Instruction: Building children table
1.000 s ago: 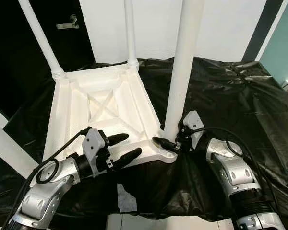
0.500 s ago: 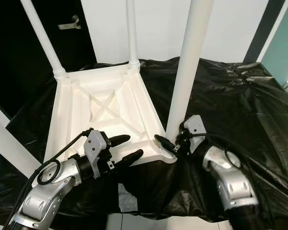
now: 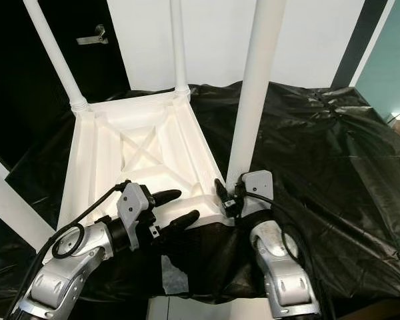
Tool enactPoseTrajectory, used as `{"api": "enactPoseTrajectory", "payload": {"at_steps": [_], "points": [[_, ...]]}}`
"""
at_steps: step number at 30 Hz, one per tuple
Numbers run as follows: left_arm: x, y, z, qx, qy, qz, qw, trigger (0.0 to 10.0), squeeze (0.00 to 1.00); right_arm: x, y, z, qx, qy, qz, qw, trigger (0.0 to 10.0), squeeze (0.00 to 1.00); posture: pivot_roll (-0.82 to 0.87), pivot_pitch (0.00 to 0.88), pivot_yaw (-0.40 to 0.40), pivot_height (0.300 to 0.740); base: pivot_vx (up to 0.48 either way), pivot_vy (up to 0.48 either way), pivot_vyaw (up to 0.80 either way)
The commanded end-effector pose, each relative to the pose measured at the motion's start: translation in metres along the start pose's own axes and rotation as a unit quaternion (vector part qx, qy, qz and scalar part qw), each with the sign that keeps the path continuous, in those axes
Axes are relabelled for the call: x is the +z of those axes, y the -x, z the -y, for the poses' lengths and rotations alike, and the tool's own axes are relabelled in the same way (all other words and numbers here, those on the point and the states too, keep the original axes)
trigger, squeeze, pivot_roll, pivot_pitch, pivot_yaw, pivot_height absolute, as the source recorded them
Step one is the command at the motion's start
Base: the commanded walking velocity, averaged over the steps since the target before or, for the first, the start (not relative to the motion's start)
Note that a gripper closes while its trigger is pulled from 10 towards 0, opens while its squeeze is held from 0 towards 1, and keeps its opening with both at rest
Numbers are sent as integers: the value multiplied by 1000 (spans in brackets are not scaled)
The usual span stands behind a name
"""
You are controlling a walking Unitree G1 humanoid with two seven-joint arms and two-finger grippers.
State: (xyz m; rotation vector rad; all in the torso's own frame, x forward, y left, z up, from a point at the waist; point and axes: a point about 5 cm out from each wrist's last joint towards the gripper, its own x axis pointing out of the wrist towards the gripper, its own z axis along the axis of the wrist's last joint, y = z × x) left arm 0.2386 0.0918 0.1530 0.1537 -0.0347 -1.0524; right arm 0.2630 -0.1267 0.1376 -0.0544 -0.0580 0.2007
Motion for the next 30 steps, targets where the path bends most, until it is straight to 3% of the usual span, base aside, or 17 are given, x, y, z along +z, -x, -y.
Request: {"api": "enactPoseTrajectory", "payload": {"at_steps": [1, 10, 11, 12, 13, 20, 25, 26, 29, 30], "points": [[-1, 1, 2, -2, 2, -6, 1000, 10000, 0, -11, 3, -1, -18, -8, -36, 999, 10000, 0, -44, 0, 20, 740, 0, 0, 0], [1, 2, -1, -1, 1, -7, 1000, 10000, 0, -4, 2, -2, -35, -9, -27, 999, 10000, 0, -50, 0, 24, 740, 0, 0, 0], [1, 2, -1, 0, 1, -7, 1000, 10000, 0, -3, 3, -1, -31, -10, -24, 999, 10000, 871, -49, 0, 19, 740, 0, 0, 0], [1, 2, -1, 0, 1, -7, 1000, 10000, 0, -3, 3, -1, -31, -10, -24, 999, 10000, 871, -49, 0, 19, 740, 0, 0, 0], [1, 2, -1, 1, 1, -6, 1000, 10000, 0, -2, 3, 0, -26, -8, -23, 999, 10000, 1000, -48, 0, 17, 740, 0, 0, 0], [1, 1, 0, 5, 4, -3, 1000, 10000, 0, 0, 6, 10, 30, 16, -10, 999, 10000, 1000, -41, 0, 10, 740, 0, 0, 0], [2, 2, 0, 9, 4, -3, 1000, 10000, 0, 1, 8, 24, 87, 8, -3, 996, 10000, 1000, -34, 0, 5, 740, 0, 0, 0], [2, 2, 0, 10, 4, -2, 1000, 10000, 0, 1, 8, 29, 118, 9, -6, 993, 10000, 145, -34, 0, 3, 740, 0, 0, 0], [2, 3, -1, 13, 3, -2, 1000, 10000, 0, 2, 7, 37, 167, 19, -8, 986, 10000, 141, -33, 0, 1, 740, 0, 0, 0], [2, 2, -2, 16, 3, -1, 1000, 10000, 0, 4, 4, 42, 203, 31, -12, 979, 10000, 0, -34, 0, 1, 740, 0, 0, 0]]}}
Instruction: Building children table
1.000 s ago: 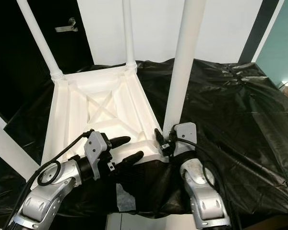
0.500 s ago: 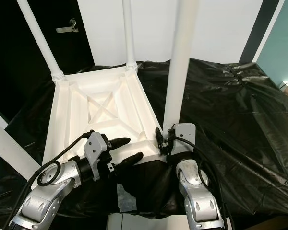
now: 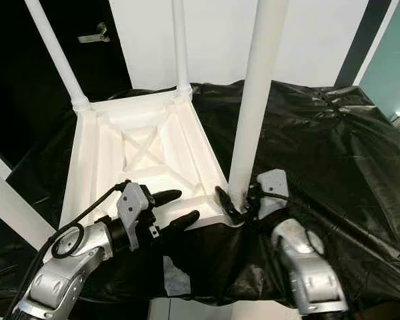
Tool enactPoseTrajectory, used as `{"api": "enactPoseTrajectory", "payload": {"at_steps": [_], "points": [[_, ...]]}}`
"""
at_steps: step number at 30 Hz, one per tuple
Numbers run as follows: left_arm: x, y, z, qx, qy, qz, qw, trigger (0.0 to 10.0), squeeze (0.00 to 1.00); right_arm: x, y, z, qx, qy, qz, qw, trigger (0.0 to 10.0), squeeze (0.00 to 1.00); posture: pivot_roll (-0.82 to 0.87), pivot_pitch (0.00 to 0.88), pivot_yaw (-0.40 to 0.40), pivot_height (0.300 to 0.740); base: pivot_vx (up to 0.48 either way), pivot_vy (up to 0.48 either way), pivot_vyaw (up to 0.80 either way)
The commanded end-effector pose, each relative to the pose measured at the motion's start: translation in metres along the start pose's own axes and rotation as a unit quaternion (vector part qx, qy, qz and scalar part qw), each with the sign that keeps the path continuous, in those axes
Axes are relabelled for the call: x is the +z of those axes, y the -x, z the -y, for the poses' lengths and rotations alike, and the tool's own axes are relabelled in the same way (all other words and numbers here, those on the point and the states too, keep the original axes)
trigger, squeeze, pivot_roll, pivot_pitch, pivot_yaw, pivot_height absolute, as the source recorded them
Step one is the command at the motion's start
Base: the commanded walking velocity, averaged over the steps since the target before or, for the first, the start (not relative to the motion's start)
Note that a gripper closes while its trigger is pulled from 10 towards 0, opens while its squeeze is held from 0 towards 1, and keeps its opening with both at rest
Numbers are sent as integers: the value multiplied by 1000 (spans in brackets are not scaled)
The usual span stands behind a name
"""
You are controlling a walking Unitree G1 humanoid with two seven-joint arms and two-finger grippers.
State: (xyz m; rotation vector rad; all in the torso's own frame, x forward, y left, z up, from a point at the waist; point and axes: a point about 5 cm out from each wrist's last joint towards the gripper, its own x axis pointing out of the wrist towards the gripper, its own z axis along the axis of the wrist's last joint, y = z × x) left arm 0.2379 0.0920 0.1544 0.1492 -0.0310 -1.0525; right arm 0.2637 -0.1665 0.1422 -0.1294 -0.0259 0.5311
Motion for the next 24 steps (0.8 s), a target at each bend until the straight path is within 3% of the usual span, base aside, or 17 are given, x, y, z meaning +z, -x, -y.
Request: {"api": "enactPoseTrajectory", "payload": {"at_steps": [1, 4, 6, 12, 13, 14, 15, 24], "points": [[1, 2, -2, 16, 0, 0, 1000, 10000, 0, 1, -2, 4, 38, 1, 3, 999, 10000, 0, -34, 0, 1, 740, 0, 0, 0], [1, 0, -2, 15, -1, 1, 1000, 10000, 0, 3, -13, 13, 105, 29, -13, 994, 10000, 0, -34, 0, 0, 740, 0, 0, 0], [1, 0, -2, 14, -2, 1, 1000, 10000, 0, 4, -15, 14, 117, 34, -15, 992, 10000, 0, -34, 0, 0, 740, 0, 0, 0], [2, 0, -3, 15, -2, 3, 1000, 10000, 0, 2, -28, 7, 191, 56, -28, 980, 10000, 0, -22, 0, -4, 740, 0, 0, 0], [2, 0, -3, 16, -3, 3, 1000, 10000, 0, 1, -30, 5, 203, 61, -30, 977, 2235, 0, -18, 0, -9, 740, 0, 0, 0], [2, 0, -3, 16, -3, 3, 1000, 10000, 0, 1, -30, 5, 203, 61, -30, 977, 2235, 0, -18, 0, -9, 740, 0, 0, 0], [2, 0, -3, 16, -3, 3, 1000, 10000, 0, -1, -31, 3, 212, 61, -32, 975, 0, 0, -14, 0, -11, 740, 0, 0, 0], [2, 0, -2, 19, -2, 3, 1000, 10000, 0, -6, -28, 9, 217, 56, -46, 974, 0, 0, -16, 0, -10, 740, 0, 0, 0]]}}
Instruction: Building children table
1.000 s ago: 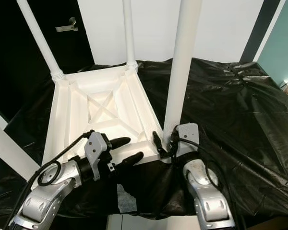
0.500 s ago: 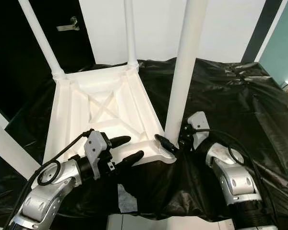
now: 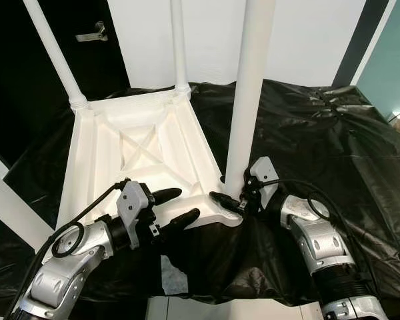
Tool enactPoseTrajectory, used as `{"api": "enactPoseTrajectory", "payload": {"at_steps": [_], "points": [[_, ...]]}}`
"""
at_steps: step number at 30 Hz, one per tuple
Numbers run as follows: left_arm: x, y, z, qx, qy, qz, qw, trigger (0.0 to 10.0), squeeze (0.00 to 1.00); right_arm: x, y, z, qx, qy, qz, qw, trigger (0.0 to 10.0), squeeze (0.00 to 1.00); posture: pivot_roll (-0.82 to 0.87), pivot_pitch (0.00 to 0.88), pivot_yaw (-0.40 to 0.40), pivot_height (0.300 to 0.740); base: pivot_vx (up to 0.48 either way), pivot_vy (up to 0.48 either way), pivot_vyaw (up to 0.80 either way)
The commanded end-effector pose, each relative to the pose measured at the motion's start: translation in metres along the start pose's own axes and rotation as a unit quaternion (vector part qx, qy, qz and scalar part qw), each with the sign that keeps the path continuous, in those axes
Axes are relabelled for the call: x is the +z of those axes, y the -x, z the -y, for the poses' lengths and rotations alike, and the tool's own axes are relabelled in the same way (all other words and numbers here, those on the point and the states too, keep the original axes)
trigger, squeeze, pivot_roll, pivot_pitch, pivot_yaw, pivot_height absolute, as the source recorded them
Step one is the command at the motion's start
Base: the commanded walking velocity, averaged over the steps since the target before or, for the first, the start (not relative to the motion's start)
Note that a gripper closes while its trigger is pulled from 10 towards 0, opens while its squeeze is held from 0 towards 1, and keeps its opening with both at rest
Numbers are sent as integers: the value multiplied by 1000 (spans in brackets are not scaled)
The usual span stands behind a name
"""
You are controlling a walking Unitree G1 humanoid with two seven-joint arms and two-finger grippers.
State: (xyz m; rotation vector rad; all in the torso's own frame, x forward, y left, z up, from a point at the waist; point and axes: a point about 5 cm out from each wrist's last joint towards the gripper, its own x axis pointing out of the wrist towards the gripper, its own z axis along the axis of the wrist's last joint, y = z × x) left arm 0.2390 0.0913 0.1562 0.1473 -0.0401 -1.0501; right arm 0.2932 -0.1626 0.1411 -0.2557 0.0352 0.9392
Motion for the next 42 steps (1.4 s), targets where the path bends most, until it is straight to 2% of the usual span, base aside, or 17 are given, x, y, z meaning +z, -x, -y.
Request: {"api": "enactPoseTrajectory", "payload": {"at_steps": [1, 4, 5, 7, 13, 14, 18, 22, 23, 24, 26, 27, 28, 31, 33, 37, 42], "points": [[1, 1, -1, 16, -2, -1, 1000, 10000, 0, -5, 0, -1, 7, -2, -14, 1000, 0, 0, -17, 0, -10, 740, 0, 0, 0], [0, 0, -1, 14, -1, -1, 1000, 10000, 0, -5, 4, 0, -13, -14, -12, 1000, 0, 0, -23, 0, -6, 740, 0, 0, 0], [0, 0, -1, 12, -1, -2, 1000, 10000, 0, -5, 5, 0, -31, -16, -10, 999, 10000, 0, -25, 0, -4, 740, 0, 0, 0], [0, 0, -1, 12, -1, -2, 1000, 10000, 0, -5, 5, 0, -31, -16, -10, 999, 10000, 0, -25, 0, -4, 740, 0, 0, 0], [-1, 1, 1, 4, 1, -4, 1000, 10000, 0, -10, 6, -12, -146, -35, -9, 989, 10000, 0, -35, 0, -1, 740, 0, 0, 0], [-1, 1, 1, 4, 1, -4, 1000, 10000, 0, -10, 6, -12, -146, -35, -9, 989, 10000, 0, -35, 0, -1, 740, 0, 0, 0], [-2, -2, 3, -6, 1, -5, 1000, 10000, 0, -16, -1, -29, -271, -71, -25, 960, 10000, 0, -44, 0, 8, 740, 0, 0, 0], [-2, -2, 3, -10, 0, -6, 1000, 10000, 0, -15, -5, -37, -312, -80, -25, 947, 10000, 0, -47, 0, 12, 740, 0, 0, 0], [-2, -2, 3, -11, 0, -6, 1000, 10000, 0, -13, -5, -38, -346, -77, -24, 935, 10000, 0, -48, 0, 14, 740, 0, 0, 0], [-2, -2, 3, -11, 0, -6, 1000, 10000, 0, -13, -5, -38, -346, -77, -24, 935, 10000, 0, -48, 0, 14, 740, 0, 0, 0], [-2, -1, 2, -14, -1, -7, 1000, 10000, 0, -12, -5, -44, -400, -86, -20, 912, 10000, 0, -49, 0, 18, 740, 0, 0, 0], [-2, -1, 2, -14, -1, -7, 1000, 10000, 0, -12, -5, -44, -400, -86, -20, 912, 10000, 0, -49, 0, 18, 740, 0, 0, 0], [-1, -1, 2, -15, -1, -7, 1000, 10000, 0, -11, -5, -46, -418, -94, -19, 903, 10000, 0, -48, 0, 19, 740, 0, 0, 0], [-1, -1, 2, -16, -1, -8, 1000, 10000, 0, -11, -6, -49, -421, -98, -19, 902, 10000, 0, -50, 0, 22, 740, 0, 0, 0], [-2, -1, 2, -19, -1, -9, 1000, 10000, 0, -10, -5, -48, -437, -106, -19, 893, 10000, 0, -52, 0, 27, 740, 0, 0, 0], [-1, -1, 2, -21, -1, -9, 1000, 10000, 0, -8, -5, -49, -443, -105, -21, 890, 10000, 0, -51, 0, 27, 740, 0, 0, 0], [-1, -2, 3, -20, -1, -8, 1000, 10000, 0, -3, -4, -46, -434, -95, -7, 896, 10000, 0, -49, 0, 23, 740, 0, 0, 0]]}}
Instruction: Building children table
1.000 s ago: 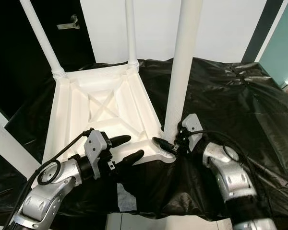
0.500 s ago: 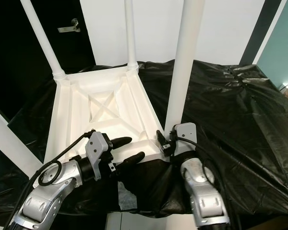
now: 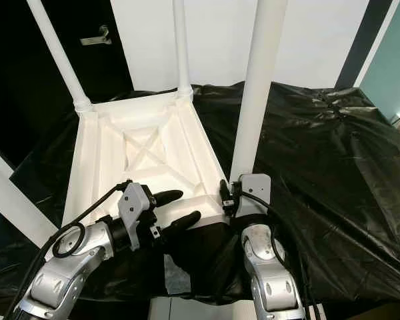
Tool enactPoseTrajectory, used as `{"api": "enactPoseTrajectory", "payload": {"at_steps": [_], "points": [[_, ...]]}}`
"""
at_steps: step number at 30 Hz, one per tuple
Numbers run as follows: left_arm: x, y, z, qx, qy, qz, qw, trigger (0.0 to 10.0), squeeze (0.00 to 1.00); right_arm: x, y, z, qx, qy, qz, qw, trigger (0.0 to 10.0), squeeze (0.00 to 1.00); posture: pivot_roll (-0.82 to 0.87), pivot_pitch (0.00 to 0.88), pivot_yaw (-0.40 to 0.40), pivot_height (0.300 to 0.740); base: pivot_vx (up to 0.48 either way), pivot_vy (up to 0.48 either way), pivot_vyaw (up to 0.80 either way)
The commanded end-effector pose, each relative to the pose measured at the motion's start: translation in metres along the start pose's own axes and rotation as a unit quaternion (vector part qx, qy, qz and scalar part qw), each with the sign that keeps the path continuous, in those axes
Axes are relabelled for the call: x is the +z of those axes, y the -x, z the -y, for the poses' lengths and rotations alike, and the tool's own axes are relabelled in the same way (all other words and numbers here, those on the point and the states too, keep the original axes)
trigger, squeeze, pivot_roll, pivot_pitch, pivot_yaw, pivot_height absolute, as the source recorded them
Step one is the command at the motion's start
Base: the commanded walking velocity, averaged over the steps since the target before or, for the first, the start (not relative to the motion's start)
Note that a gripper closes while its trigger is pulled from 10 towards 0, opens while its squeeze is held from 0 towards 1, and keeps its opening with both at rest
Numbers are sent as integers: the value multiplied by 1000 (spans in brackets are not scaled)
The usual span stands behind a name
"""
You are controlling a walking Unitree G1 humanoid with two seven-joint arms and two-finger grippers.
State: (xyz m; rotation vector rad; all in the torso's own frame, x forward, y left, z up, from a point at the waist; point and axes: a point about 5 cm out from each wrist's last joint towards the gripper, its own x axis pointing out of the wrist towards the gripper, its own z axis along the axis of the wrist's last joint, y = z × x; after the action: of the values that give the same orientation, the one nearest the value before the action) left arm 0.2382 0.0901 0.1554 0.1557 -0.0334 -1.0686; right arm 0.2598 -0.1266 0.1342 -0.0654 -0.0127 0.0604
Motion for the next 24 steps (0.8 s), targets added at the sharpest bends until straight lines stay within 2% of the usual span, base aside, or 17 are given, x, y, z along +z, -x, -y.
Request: {"api": "enactPoseTrajectory", "payload": {"at_steps": [1, 2, 3, 8, 10, 11, 12, 13, 16, 17, 20, 21, 23, 24], "points": [[0, -1, 1, -10, 1, -4, 1000, 10000, 0, -6, 1, 10, -6, 6, -13, 1000, 10000, 0, -49, 0, 20, 740, 0, 0, 0], [0, -1, 2, -10, 2, -4, 1000, 10000, 0, -5, 1, 12, -2, 8, -10, 1000, 10000, 294, -48, 0, 19, 740, 0, 0, 0], [0, -1, 2, -9, 2, -4, 1000, 10000, 0, -4, 1, 13, 6, 5, -5, 1000, 10000, 1000, -47, 0, 17, 740, 0, 0, 0], [-1, -1, 2, -6, 3, -3, 1000, 10000, 0, 0, 5, 18, 42, -18, 8, 999, 10000, 1000, -41, 0, 9, 740, 0, 0, 0], [-1, -1, 1, -1, 3, -3, 1000, 10000, 0, 2, 10, 19, 89, -25, 18, 996, 10000, 1000, -37, 0, 4, 740, 0, 0, 0], [-1, -1, 1, -1, 3, -3, 1000, 10000, 0, 2, 10, 19, 89, -25, 18, 996, 10000, 1000, -37, 0, 4, 740, 0, 0, 0], [0, 0, 1, 3, 3, -2, 1000, 10000, 0, 2, 15, 23, 133, -23, 18, 991, 10000, 1000, -34, 0, 0, 740, 0, 0, 0], [0, 0, 1, 3, 3, -2, 1000, 10000, 0, 2, 15, 23, 133, -23, 18, 991, 10000, 1000, -34, 0, 0, 740, 0, 0, 0], [0, 0, -1, 11, 2, -1, 1000, 10000, 0, 0, 17, 36, 220, 1, 7, 976, 10000, 1000, -32, 0, -6, 740, 0, 0, 0], [0, 0, -2, 13, 2, 0, 1000, 10000, 0, 1, 14, 41, 238, 14, 4, 971, 10000, 478, -31, 0, -8, 740, 0, 0, 0], [0, 0, -2, 13, 1, 0, 1000, 10000, 0, 1, 11, 45, 247, 21, 3, 969, 10000, 478, -30, 0, -9, 740, 0, 0, 0], [0, 0, -2, 16, 2, 1, 1000, 10000, 0, 2, 7, 49, 262, 31, 2, 965, 10000, 0, -31, 0, -12, 740, 0, 0, 0], [0, -1, -3, 20, 2, 3, 1000, 10000, 0, 4, -7, 49, 308, 52, -1, 950, 10000, 0, -26, 0, -15, 740, 0, 0, 0], [0, -1, -3, 20, 2, 3, 1000, 10000, 0, 4, -7, 49, 308, 52, -1, 950, 10000, 0, -26, 0, -15, 740, 0, 0, 0]]}}
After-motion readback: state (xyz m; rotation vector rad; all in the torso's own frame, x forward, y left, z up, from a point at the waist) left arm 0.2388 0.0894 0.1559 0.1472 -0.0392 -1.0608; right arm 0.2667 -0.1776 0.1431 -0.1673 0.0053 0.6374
